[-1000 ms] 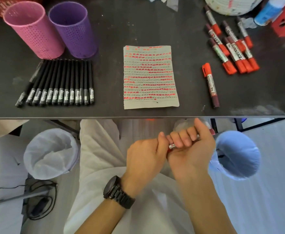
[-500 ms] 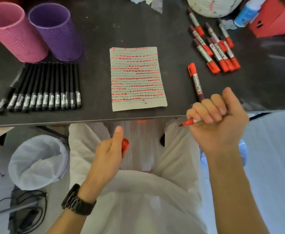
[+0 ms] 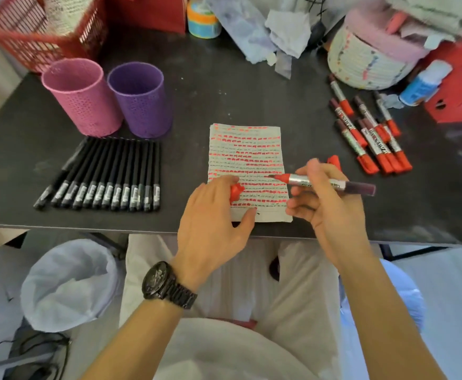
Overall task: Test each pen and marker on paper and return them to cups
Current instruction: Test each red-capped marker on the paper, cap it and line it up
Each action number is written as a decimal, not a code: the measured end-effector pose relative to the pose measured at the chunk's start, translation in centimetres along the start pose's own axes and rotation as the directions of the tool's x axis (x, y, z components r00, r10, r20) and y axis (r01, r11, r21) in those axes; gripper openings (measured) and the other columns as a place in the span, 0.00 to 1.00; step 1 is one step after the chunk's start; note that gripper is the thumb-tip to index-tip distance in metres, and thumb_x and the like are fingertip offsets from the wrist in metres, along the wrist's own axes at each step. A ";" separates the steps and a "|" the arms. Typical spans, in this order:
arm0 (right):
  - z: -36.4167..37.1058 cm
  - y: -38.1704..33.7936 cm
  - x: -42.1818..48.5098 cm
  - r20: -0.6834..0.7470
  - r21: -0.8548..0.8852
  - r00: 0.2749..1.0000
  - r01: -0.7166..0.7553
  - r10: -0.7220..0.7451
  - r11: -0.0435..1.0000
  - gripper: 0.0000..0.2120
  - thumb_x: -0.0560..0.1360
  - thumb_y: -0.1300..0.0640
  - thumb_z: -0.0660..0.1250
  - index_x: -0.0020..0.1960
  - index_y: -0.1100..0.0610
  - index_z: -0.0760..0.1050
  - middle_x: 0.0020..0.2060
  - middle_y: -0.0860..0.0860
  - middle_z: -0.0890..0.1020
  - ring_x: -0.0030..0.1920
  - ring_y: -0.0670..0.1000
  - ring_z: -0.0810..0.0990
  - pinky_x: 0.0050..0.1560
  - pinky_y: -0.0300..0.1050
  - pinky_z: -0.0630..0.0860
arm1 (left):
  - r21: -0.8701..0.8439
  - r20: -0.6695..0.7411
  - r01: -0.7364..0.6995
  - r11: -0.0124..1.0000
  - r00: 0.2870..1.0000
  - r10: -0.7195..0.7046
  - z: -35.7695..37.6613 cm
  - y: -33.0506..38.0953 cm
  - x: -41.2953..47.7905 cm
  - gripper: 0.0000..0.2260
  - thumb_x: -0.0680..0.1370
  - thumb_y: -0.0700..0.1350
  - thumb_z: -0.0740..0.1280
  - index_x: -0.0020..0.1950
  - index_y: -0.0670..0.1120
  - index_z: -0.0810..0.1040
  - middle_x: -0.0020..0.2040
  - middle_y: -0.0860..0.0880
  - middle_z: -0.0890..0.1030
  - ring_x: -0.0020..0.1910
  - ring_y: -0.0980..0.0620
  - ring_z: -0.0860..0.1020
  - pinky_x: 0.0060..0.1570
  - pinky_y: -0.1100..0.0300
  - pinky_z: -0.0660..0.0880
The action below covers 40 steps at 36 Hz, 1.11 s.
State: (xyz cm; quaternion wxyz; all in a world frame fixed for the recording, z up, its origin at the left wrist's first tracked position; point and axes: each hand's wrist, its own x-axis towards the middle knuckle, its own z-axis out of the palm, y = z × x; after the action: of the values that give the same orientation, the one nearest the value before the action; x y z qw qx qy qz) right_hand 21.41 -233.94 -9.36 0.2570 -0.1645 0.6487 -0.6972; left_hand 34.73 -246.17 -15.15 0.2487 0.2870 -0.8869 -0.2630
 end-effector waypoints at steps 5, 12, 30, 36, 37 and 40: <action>0.6 1.1 1.4 0.012 -0.179 0.990 0.137 -0.138 0.974 0.14 0.74 0.47 0.75 0.39 0.56 0.77 0.25 0.53 0.78 0.21 0.51 0.76 0.23 0.42 0.73 | 0.065 -0.004 -0.032 0.997 0.999 0.032 0.8 -0.5 -0.3 0.22 0.75 0.57 0.70 0.64 0.50 0.71 0.55 0.56 0.78 0.56 0.55 0.76 0.72 0.56 0.61; 1.4 3.9 1.3 -0.118 -0.361 0.980 0.109 -0.162 0.926 0.12 0.68 0.48 0.70 0.28 0.46 0.72 0.20 0.47 0.76 0.22 0.46 0.74 0.29 0.44 0.71 | 0.074 -0.018 -0.059 0.996 0.998 0.060 0.8 -0.4 -0.4 0.21 0.75 0.56 0.69 0.63 0.48 0.73 0.59 0.55 0.79 0.58 0.54 0.78 0.73 0.53 0.64; 1.5 4.1 1.5 -0.091 -0.504 0.953 0.208 -0.291 0.839 0.09 0.69 0.48 0.67 0.30 0.41 0.75 0.23 0.42 0.79 0.24 0.46 0.78 0.27 0.43 0.73 | 0.122 -0.012 -0.050 0.991 0.999 0.052 0.9 -0.3 -0.4 0.19 0.76 0.56 0.68 0.61 0.46 0.74 0.63 0.53 0.79 0.62 0.52 0.77 0.74 0.53 0.63; 1.6 4.1 1.5 -0.087 -0.529 0.954 0.201 -0.288 0.825 0.09 0.69 0.48 0.67 0.31 0.42 0.75 0.23 0.41 0.79 0.25 0.47 0.79 0.29 0.48 0.77 | 0.130 -0.017 -0.052 0.990 0.998 0.054 0.9 -0.3 -0.4 0.20 0.76 0.56 0.69 0.62 0.46 0.74 0.62 0.52 0.79 0.61 0.51 0.77 0.73 0.53 0.64; 1.7 4.1 1.5 -0.086 -0.532 0.953 0.202 -0.290 0.822 0.08 0.69 0.48 0.67 0.31 0.43 0.75 0.24 0.41 0.79 0.25 0.47 0.79 0.29 0.48 0.77 | 0.130 -0.017 -0.051 0.990 0.998 0.054 1.0 -0.3 -0.4 0.20 0.76 0.56 0.69 0.62 0.46 0.74 0.62 0.52 0.79 0.62 0.51 0.77 0.73 0.52 0.64; 1.7 4.0 1.5 -0.085 -0.534 0.952 0.207 -0.295 0.820 0.07 0.69 0.47 0.67 0.32 0.43 0.75 0.24 0.40 0.79 0.25 0.46 0.79 0.28 0.45 0.75 | 0.129 -0.017 -0.049 0.990 0.999 0.052 1.0 -0.3 -0.4 0.20 0.76 0.56 0.69 0.62 0.46 0.74 0.62 0.52 0.79 0.62 0.52 0.77 0.73 0.52 0.64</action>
State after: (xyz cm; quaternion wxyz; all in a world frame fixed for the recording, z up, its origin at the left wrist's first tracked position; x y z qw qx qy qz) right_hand 21.70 -236.27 -13.34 0.0546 -0.2540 0.8038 -0.5351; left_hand 34.54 -245.78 -16.17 0.2455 0.2826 -0.9064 -0.1959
